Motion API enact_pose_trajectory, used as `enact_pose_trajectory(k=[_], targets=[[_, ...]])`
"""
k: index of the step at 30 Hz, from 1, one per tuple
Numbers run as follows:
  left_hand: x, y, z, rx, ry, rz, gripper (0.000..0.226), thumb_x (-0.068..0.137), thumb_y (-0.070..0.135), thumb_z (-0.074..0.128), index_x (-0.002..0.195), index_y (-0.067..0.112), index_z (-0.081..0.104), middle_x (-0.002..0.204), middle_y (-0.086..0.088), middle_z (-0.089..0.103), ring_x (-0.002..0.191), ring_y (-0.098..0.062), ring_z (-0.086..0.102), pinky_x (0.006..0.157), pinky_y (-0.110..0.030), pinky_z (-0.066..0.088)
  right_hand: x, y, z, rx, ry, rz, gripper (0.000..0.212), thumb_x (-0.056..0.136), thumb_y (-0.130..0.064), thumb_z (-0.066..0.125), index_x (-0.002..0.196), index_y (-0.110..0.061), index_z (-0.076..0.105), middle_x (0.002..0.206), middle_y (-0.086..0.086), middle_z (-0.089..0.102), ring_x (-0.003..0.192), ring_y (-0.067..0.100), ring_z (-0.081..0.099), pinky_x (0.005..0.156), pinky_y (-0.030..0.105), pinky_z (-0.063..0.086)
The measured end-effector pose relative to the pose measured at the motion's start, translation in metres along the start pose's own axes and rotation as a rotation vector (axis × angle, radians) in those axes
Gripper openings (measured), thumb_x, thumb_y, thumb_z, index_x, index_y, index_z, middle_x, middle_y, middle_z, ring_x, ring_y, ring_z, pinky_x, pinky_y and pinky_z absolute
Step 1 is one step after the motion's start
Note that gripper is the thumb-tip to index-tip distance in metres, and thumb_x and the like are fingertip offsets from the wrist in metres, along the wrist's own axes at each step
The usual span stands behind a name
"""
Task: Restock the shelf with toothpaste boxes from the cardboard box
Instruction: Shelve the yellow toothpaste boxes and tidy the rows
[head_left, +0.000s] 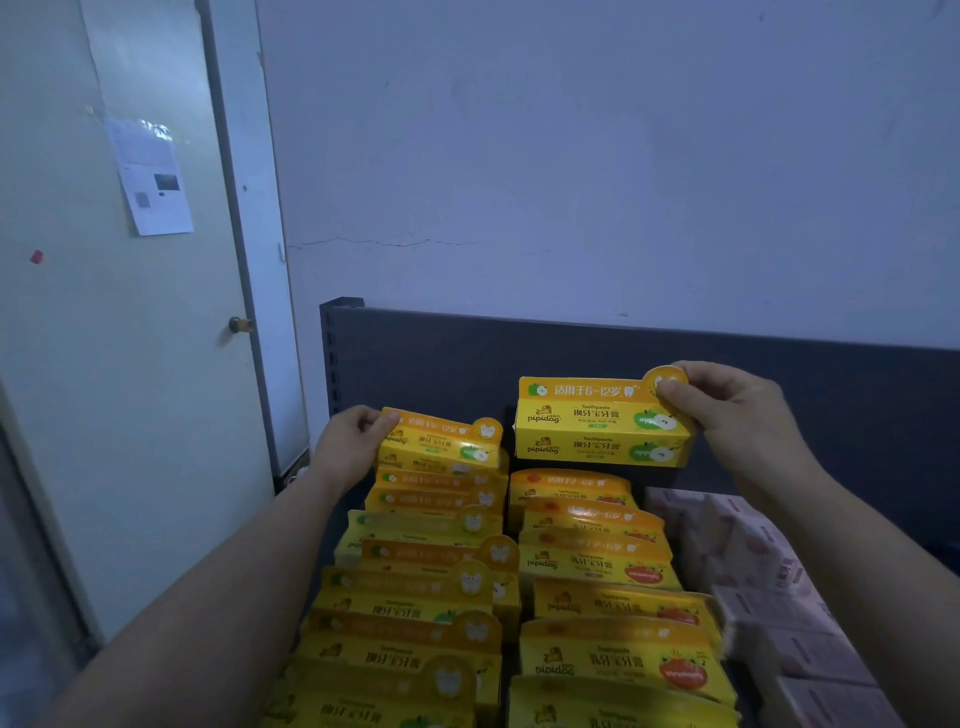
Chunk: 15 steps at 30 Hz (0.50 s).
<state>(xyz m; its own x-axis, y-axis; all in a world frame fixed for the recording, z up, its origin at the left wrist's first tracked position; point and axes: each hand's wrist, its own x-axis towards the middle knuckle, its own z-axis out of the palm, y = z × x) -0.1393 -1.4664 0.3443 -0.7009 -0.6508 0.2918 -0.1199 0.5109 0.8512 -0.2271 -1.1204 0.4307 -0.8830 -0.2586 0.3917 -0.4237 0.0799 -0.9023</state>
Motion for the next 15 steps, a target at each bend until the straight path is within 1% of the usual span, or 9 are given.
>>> enact_pose_trajectory(k=[2, 4, 6, 8, 12, 15], targets=[[0.001, 0.0, 0.002, 0.014, -0.044, -0.028, 0.03, 0.095, 0.038, 0.054, 0.092, 0.01, 0.061, 0.08, -0.001, 0.064, 0.075, -0.016, 0.061, 0.062, -0.027, 0.044, -0.001, 0.0, 0.001, 0.005, -0.004, 0.0, 0.014, 0.091, -0.017, 0.062, 0.104, -0.017, 0.068, 0.089, -0.005, 0.07, 0.065, -0.004, 0.067, 0.048, 0.009, 0.047], [0.004, -0.001, 0.004, 0.062, -0.06, -0.065, 0.032, 0.093, 0.039, 0.057, 0.093, 0.007, 0.058, 0.084, -0.006, 0.066, 0.079, -0.022, 0.063, 0.067, -0.032, 0.048, -0.001, 0.0, 0.001, 0.009, -0.006, -0.004, 0.014, 0.091, -0.017, 0.062, 0.103, -0.016, 0.068, 0.089, -0.004, 0.07, 0.065, -0.004, 0.067, 0.048, 0.009, 0.047], [0.007, -0.002, 0.006, 0.123, -0.055, -0.097, 0.031, 0.092, 0.038, 0.06, 0.088, 0.008, 0.054, 0.083, -0.01, 0.064, 0.079, -0.026, 0.062, 0.066, -0.035, 0.048, -0.002, 0.0, 0.002, 0.014, -0.007, -0.007, 0.014, 0.09, -0.016, 0.062, 0.103, -0.016, 0.068, 0.089, -0.003, 0.071, 0.064, -0.004, 0.067, 0.048, 0.009, 0.047], [0.006, -0.001, 0.005, 0.155, -0.025, -0.105, 0.028, 0.091, 0.036, 0.061, 0.085, 0.01, 0.052, 0.08, -0.009, 0.062, 0.077, -0.025, 0.059, 0.063, -0.033, 0.045, -0.002, 0.001, 0.004, 0.015, -0.006, -0.01, 0.013, 0.09, -0.016, 0.063, 0.102, -0.016, 0.069, 0.089, -0.003, 0.071, 0.064, -0.003, 0.067, 0.049, 0.009, 0.047], [0.001, 0.005, -0.005, 0.123, 0.021, -0.126, 0.03, 0.094, 0.037, 0.056, 0.093, 0.007, 0.056, 0.085, -0.01, 0.061, 0.081, -0.025, 0.057, 0.069, -0.034, 0.043, 0.0, 0.001, 0.023, 0.025, -0.013, -0.009, 0.011, 0.09, -0.016, 0.064, 0.1, -0.016, 0.069, 0.088, -0.003, 0.071, 0.066, -0.001, 0.068, 0.05, 0.011, 0.049], [-0.006, 0.006, -0.015, 0.058, 0.058, -0.136, 0.024, 0.098, 0.031, 0.051, 0.097, 0.008, 0.057, 0.087, -0.009, 0.059, 0.077, -0.021, 0.054, 0.067, -0.032, 0.041, 0.005, 0.001, 0.051, 0.045, -0.034, 0.028, 0.01, 0.091, -0.018, 0.063, 0.098, -0.019, 0.07, 0.09, -0.003, 0.072, 0.071, 0.005, 0.07, 0.056, 0.019, 0.054]])
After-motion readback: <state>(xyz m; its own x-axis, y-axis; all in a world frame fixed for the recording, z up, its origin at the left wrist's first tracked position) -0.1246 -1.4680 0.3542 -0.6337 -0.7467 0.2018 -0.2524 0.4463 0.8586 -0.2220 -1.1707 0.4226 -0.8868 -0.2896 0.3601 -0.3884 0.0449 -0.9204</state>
